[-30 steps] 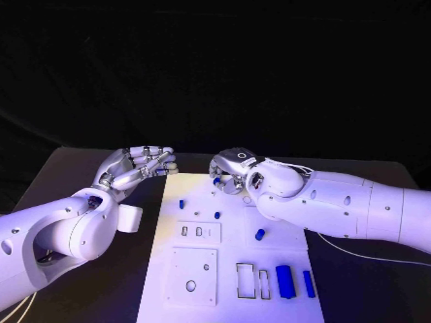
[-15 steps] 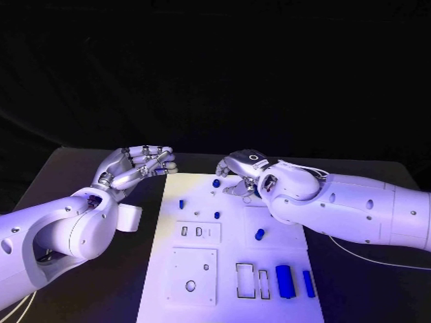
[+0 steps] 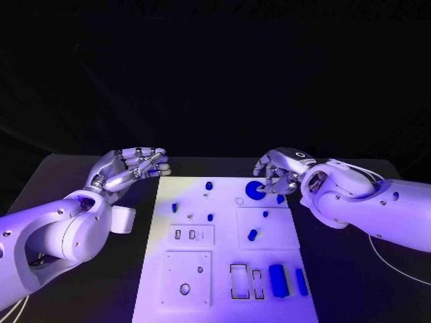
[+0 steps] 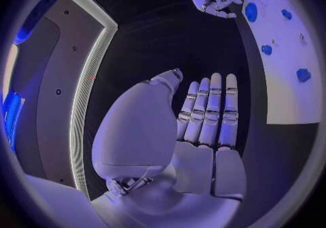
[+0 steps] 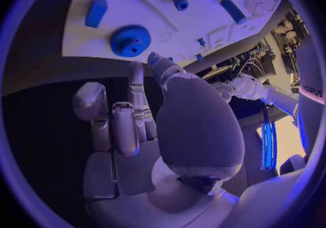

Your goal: Assemble the parts on the task board

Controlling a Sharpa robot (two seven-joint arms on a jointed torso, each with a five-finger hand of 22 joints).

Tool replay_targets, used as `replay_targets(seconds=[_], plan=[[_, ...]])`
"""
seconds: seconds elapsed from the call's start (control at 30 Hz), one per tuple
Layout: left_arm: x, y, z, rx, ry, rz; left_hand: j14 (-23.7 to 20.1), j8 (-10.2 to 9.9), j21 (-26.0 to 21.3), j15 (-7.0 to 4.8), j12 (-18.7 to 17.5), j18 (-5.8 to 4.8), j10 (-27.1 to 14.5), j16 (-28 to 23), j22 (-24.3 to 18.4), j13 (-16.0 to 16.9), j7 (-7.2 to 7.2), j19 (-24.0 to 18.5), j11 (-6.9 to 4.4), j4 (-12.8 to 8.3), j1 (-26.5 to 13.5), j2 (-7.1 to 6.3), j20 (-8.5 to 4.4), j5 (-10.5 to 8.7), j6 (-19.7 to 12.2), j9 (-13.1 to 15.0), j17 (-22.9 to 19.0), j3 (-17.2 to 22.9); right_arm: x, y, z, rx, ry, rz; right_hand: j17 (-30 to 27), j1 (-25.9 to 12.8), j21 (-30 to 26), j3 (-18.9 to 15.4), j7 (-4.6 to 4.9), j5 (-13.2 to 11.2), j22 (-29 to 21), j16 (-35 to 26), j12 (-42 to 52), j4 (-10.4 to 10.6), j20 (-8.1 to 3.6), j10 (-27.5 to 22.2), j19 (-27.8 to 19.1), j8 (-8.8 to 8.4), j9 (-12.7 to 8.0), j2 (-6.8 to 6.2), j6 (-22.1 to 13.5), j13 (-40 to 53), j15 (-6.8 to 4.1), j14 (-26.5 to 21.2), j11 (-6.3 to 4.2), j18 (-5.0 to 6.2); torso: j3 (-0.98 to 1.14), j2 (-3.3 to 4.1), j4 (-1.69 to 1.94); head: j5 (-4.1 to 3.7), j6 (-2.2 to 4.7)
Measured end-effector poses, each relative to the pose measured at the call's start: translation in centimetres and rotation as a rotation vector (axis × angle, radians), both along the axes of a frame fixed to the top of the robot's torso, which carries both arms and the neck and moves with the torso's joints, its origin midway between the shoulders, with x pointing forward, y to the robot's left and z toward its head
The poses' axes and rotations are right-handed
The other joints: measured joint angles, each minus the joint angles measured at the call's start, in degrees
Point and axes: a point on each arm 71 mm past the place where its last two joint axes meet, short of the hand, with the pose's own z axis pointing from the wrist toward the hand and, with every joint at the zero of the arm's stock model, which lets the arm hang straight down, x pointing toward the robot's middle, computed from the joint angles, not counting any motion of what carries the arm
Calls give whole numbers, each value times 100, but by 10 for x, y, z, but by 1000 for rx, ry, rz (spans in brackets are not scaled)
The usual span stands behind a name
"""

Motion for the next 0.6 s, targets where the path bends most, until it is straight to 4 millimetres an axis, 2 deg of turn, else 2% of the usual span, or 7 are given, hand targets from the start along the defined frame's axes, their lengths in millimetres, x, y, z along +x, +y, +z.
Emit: replay_targets(seconds=[0.07, 0.1, 0.13, 0.23, 0.37, 0.4, 0.6], plan=[[0, 0, 0, 0, 0, 0, 0, 0, 0, 0, 0, 0, 0, 0, 0, 0, 0, 0, 0, 0, 0, 0, 0, 0, 0, 0, 0, 0, 0, -8, -1, 11, 19, -28, 262, 124, 144, -329, -15, 0, 234, 175, 2264, 136, 16, 42, 146, 49, 104, 56, -44, 2851, -1, 0, -30, -74, 11, -3, -7, -13, 3], [0, 0, 0, 0, 1, 0, 0, 0, 0, 0, 0, 0, 0, 0, 0, 0, 0, 0, 0, 0, 0, 0, 0, 0, 0, 0, 0, 0, 0, -11, -1, 16, 28, -39, 295, 136, 201, -441, -6, 0, 323, 243, 3388, 248, 10, 79, 189, 89, 139, 69, -54, 3928, 3, -5, -13, -89, 14, -4, -10, -16, 4], [1, 0, 0, 0, 1, 0, 0, 0, 0, 0, 0, 0, 0, 0, 0, 0, 0, 0, 0, 0, 0, 0, 0, 0, 0, 0, 0, 0, 0, -14, -2, 21, 39, -51, 305, 151, 248, -556, 15, 0, 404, 306, 4357, 363, 18, 95, 231, 116, 172, 84, -75, 4394, 26, -23, 3, -89, 21, -5, -12, -19, 5], [1, 1, -1, 0, 2, 2, 0, 0, 0, 0, 0, 0, 0, 0, 0, 0, 0, 0, 0, 0, 0, 0, 0, 0, 0, 0, -1, 0, 1, -17, -3, 28, 61, -71, 311, 234, 329, -840, 49, 0, 549, 397, 5339, 597, 50, 108, 286, 157, 235, 168, -111, 4718, 53, -10, 16, -90, 32, -5, -18, -24, 9], [2, 1, -1, -1, 2, 1, 0, 0, 0, 0, 0, 0, 0, 0, 0, 0, 0, 0, 0, 0, 0, 0, 0, 0, 0, 0, -1, 0, 4, -19, -5, 32, 88, -90, 311, 320, 427, -1110, 99, 0, 708, 458, 5713, 837, 87, 116, 348, 201, 282, 254, -178, 4738, 65, -22, 31, -90, 42, -3, -19, -21, 17], [2, 1, -1, -1, 2, 0, 0, 0, 0, 0, 0, 0, 0, 0, 1, 0, 0, 0, 0, 0, 0, 0, 0, 0, 0, 0, -1, 0, 5, -18, -6, 33, 93, -91, 311, 324, 442, -1154, 104, 0, 735, 462, 5760, 872, 78, 106, 372, 201, 290, 258, -183, 4738, 79, -25, 59, -89, 41, -2, -15, -20, 18], [2, 1, -1, -2, 3, 0, 0, 0, 0, 0, 0, 0, 0, 0, 1, 0, 0, 0, 0, 0, 0, 0, 0, 0, 0, 0, -1, 0, 9, -12, -8, 43, 116, -95, 311, 346, 509, -1263, 103, 0, 844, 485, 5888, 911, 100, 106, 394, 224, 303, 280, -222, 4738, 94, -10, 59, -89, 29, 5, 1, -28, 2]])
